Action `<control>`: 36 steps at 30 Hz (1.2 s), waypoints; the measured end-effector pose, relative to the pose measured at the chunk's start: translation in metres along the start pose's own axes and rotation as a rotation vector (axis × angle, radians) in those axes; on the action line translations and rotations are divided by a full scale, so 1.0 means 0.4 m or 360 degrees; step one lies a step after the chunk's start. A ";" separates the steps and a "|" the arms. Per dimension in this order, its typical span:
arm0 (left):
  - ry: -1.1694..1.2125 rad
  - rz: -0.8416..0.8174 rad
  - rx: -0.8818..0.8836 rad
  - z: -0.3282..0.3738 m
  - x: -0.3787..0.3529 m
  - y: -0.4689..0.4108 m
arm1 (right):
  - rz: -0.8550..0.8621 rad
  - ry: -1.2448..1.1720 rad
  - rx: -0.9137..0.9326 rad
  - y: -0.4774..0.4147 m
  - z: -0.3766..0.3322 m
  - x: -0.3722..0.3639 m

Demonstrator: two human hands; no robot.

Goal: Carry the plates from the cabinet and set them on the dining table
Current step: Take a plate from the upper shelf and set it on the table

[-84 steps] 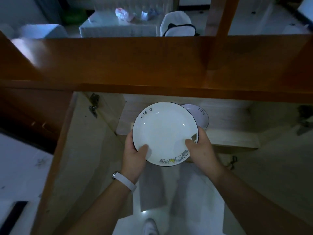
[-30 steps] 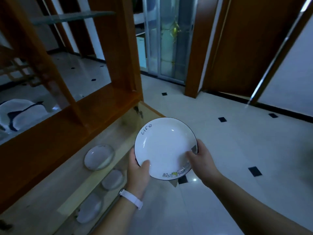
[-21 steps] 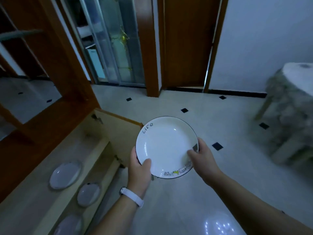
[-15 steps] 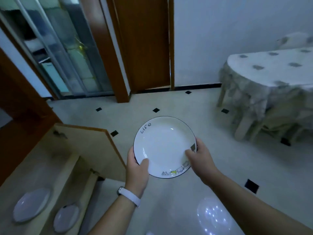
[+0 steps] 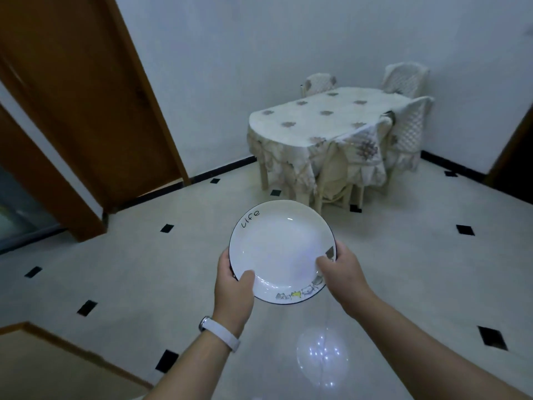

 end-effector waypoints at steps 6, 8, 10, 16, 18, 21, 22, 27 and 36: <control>0.0021 -0.0189 0.0044 -0.023 -0.118 -0.092 | 0.0196 -0.0029 -0.0092 -0.076 0.025 0.068; 0.0027 -0.0228 0.0068 -0.037 -0.149 -0.141 | 0.0265 -0.0014 -0.0077 -0.119 0.028 0.078; 0.0040 -0.0280 0.0086 -0.050 -0.180 -0.201 | 0.0326 -0.0002 -0.0070 -0.172 0.027 0.079; 0.0091 -0.0405 0.0115 -0.074 -0.249 -0.422 | 0.0411 0.0007 -0.0121 -0.360 0.008 0.039; 0.0117 -0.0440 0.0141 -0.083 -0.269 -0.497 | 0.0454 0.0037 -0.0111 -0.423 -0.009 0.027; 0.0160 -0.0500 0.0170 -0.080 -0.310 -0.588 | 0.0532 0.0072 -0.0128 -0.500 -0.034 0.027; 0.0176 -0.0529 0.0165 -0.075 -0.328 -0.616 | 0.0559 0.0082 -0.0119 -0.523 -0.042 0.031; 0.0228 -0.0674 0.0151 -0.062 -0.428 -0.726 | 0.0749 0.0093 -0.0115 -0.606 -0.070 0.067; 0.0192 -0.0907 0.0152 -0.065 -0.623 -0.823 | 0.0952 0.0009 -0.0139 -0.709 -0.060 0.183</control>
Point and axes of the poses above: each hand's wrist, its own y-axis away from the middle knuckle, its own x-axis out of the back of the hand, z = x × y, the point moved 4 cm from there along -y, towards the middle knuckle, and after that the axes turned 4 degrees about y, right-handed, at the moved point
